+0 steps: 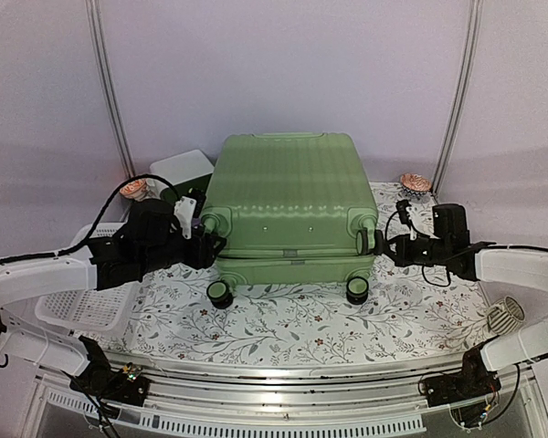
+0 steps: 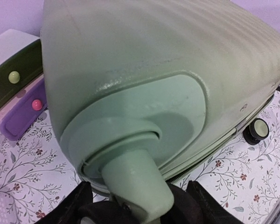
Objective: Open, take out, and arrange the luggage
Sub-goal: Unzip the zipper of the luggage.
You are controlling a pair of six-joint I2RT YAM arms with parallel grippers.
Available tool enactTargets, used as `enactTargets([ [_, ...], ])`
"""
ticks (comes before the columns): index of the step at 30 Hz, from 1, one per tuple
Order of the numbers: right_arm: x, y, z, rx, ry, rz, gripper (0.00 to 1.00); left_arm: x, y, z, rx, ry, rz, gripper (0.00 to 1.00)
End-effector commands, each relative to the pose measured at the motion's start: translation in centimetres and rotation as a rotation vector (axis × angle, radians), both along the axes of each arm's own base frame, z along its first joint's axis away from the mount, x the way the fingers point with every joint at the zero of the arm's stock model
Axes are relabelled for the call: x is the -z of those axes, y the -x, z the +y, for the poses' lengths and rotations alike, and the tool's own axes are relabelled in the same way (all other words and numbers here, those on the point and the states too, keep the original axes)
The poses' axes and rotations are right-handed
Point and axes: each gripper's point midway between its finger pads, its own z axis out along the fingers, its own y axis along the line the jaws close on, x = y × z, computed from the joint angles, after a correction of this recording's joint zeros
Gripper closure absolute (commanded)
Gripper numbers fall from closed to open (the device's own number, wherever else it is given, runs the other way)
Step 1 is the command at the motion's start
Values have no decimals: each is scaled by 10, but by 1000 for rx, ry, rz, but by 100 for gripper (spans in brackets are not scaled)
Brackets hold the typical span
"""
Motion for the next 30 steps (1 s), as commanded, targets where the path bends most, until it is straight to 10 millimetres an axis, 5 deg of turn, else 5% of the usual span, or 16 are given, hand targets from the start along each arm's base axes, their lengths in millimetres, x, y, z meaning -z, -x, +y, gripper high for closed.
enactTargets([
  [1, -19, -43, -46, 180, 53, -71, 96, -11, -4, 23, -66, 7, -30, 97],
  [25, -25, -127, -25, 129, -40, -27, 91, -5, 1, -11, 102, 37, 2, 96],
  [30, -31, -121, -33, 165, -19, -45, 71, -8, 2, -14, 123, 45, 2, 96],
])
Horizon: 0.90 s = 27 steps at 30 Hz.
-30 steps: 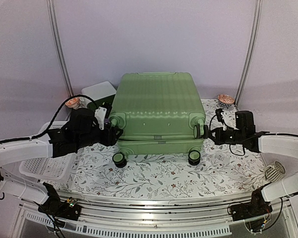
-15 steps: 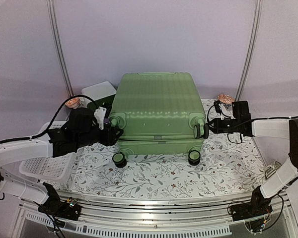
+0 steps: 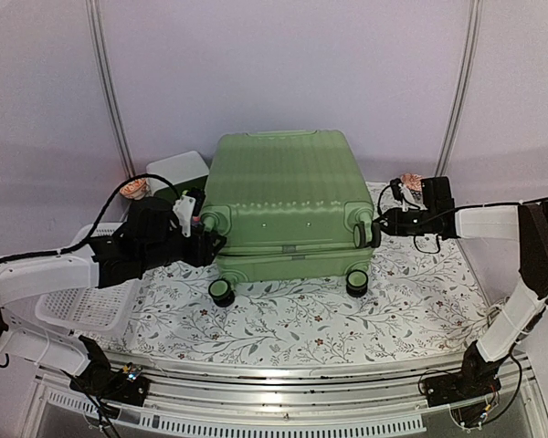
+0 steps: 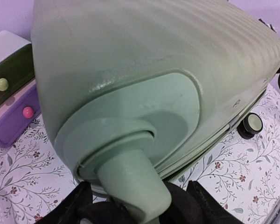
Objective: Open, take out, and arrange the luggage
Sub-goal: Unzip the zipper of the luggage.
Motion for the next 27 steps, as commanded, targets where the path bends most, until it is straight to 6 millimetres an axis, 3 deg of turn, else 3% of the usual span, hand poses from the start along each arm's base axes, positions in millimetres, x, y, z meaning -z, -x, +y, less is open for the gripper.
enactTargets([
  [1, -36, -28, -26, 135, 41, -157, 68, -12, 7, -13, 97, 34, -7, 96],
  [8, -51, 2, -48, 230, 84, -196, 58, -28, 19, -41, 229, 115, 4, 94],
  [16, -91, 39, -65, 284, 104, -268, 46, -27, 34, -80, 295, 120, 9, 89],
  [27, -132, 83, -46, 164, 10, -247, 29, -31, 55, -125, 322, 161, 23, 80],
])
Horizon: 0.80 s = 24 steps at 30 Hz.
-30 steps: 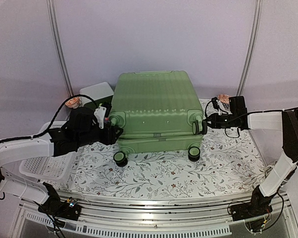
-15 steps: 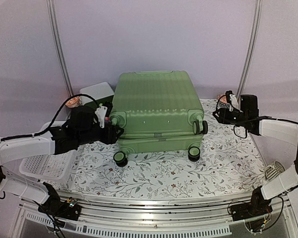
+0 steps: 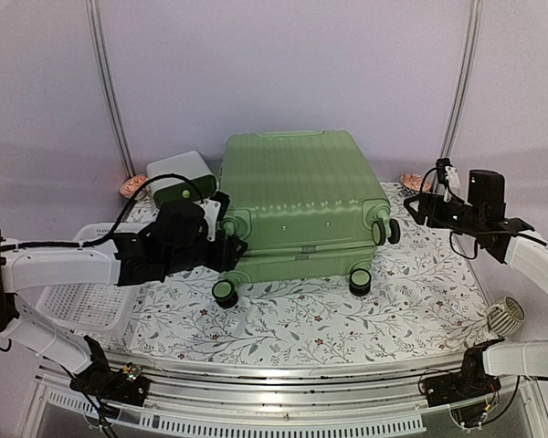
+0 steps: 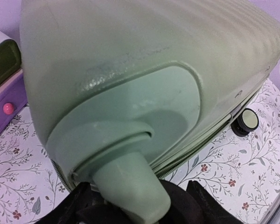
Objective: Open, take out, and arrange the luggage
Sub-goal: Adjust the luggage at the center of the board.
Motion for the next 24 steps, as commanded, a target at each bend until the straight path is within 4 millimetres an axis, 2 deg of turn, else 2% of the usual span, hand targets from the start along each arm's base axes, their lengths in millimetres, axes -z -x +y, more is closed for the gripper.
enactTargets([
  [1, -16, 22, 10, -74, -37, 42, 26, -42, 48, -82, 307, 190, -16, 75],
  [3, -20, 28, 14, -100, -43, 62, 22, -43, 47, -82, 278, 184, -28, 64],
  [5, -20, 34, 17, -125, -48, 86, 21, -45, 42, -73, 224, 176, -43, 54],
  [9, -24, 43, 20, -151, -54, 102, 19, -62, 45, -59, 203, 183, -81, 35],
  [12, -30, 49, 19, -146, -67, 108, 19, -69, 47, -47, 185, 165, -94, 22],
  [14, -35, 53, 23, -158, -81, 112, 18, -72, 44, -34, 155, 154, -81, 18],
  [17, -41, 57, 30, -167, -80, 111, 17, -73, 36, -12, 127, 162, -53, 16],
  [20, -37, 58, 39, -171, -62, 129, 16, -77, 24, 18, 58, 179, -60, 15],
  [22, -31, 59, 48, -183, -47, 159, 16, -73, 11, 49, -60, 191, -31, 3],
  [24, -23, 58, 53, -179, -24, 189, 15, -66, 1, 73, -145, 190, -11, 2],
])
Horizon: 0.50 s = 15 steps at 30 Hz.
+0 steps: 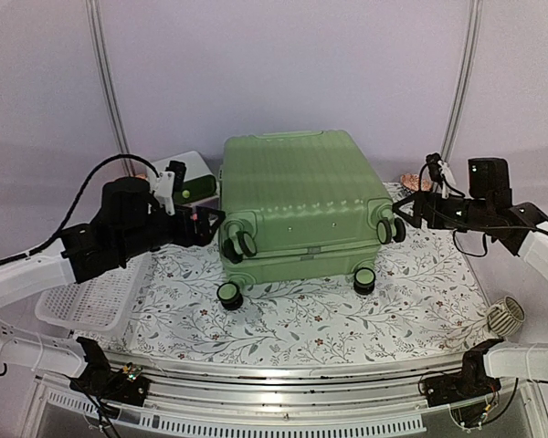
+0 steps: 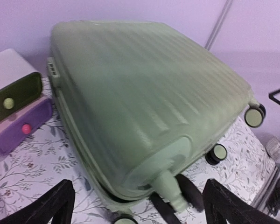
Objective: Open, take out, and arrange the luggage
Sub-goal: Adjust the luggage at the center of the board.
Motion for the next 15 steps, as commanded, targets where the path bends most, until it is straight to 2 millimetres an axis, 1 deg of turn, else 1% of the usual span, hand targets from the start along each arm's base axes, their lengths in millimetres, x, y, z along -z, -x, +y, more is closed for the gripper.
enactTargets([
  [1, 11, -1, 9, 21, 55, 59, 14, 23, -15, 50, -152, -1, 96, 2],
  [3, 16, -2, 8, 35, 82, 63, 11, 30, -19, 59, -178, 11, 118, 2],
  [6, 23, -2, 8, 36, 106, 69, 7, 46, -24, 63, -172, 55, 167, 3],
  [9, 31, 0, 10, 23, 120, 85, 4, 71, -30, 69, -178, 108, 251, 12],
  [11, 33, 1, 10, 18, 128, 91, 3, 91, -37, 76, -206, 111, 311, 18],
  [13, 33, 2, 8, 23, 136, 81, 3, 102, -41, 81, -221, 116, 334, 21],
  [15, 33, 3, 7, 25, 134, 68, 2, 111, -45, 80, -221, 128, 345, 23],
])
